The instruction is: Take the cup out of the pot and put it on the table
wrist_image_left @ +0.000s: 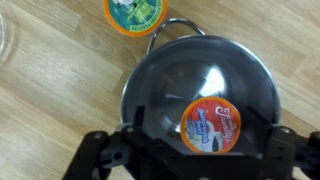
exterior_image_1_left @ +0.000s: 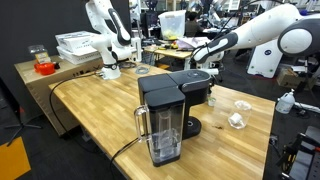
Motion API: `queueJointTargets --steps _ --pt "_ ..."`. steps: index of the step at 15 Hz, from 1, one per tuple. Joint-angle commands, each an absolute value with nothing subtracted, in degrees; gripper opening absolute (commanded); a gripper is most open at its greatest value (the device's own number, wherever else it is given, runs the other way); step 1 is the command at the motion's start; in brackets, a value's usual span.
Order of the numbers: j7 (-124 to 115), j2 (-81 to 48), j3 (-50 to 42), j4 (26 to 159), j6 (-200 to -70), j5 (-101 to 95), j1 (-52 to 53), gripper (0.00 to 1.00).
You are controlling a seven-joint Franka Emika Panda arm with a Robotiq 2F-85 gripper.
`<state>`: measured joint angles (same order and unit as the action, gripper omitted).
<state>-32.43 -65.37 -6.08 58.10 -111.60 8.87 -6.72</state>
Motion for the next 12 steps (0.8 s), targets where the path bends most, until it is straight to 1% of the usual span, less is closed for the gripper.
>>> queueJointTargets --steps 1,4,7,8,12 --pt "-31.3 -66.2 -5.5 56.2 -109.9 10.1 -7.8 0.69" --pt "-31.1 -66.4 -5.4 56.0 -109.9 10.1 -8.0 0.47" --pt "-31.0 -66.5 -5.3 55.9 -109.8 10.3 -8.1 0.27" --pt "-31.0 -66.5 -5.3 55.7 -109.7 10.2 -8.1 0.24" --pt "-31.1 -65.9 -5.6 56.0 -110.0 9.9 -7.8 0.24"
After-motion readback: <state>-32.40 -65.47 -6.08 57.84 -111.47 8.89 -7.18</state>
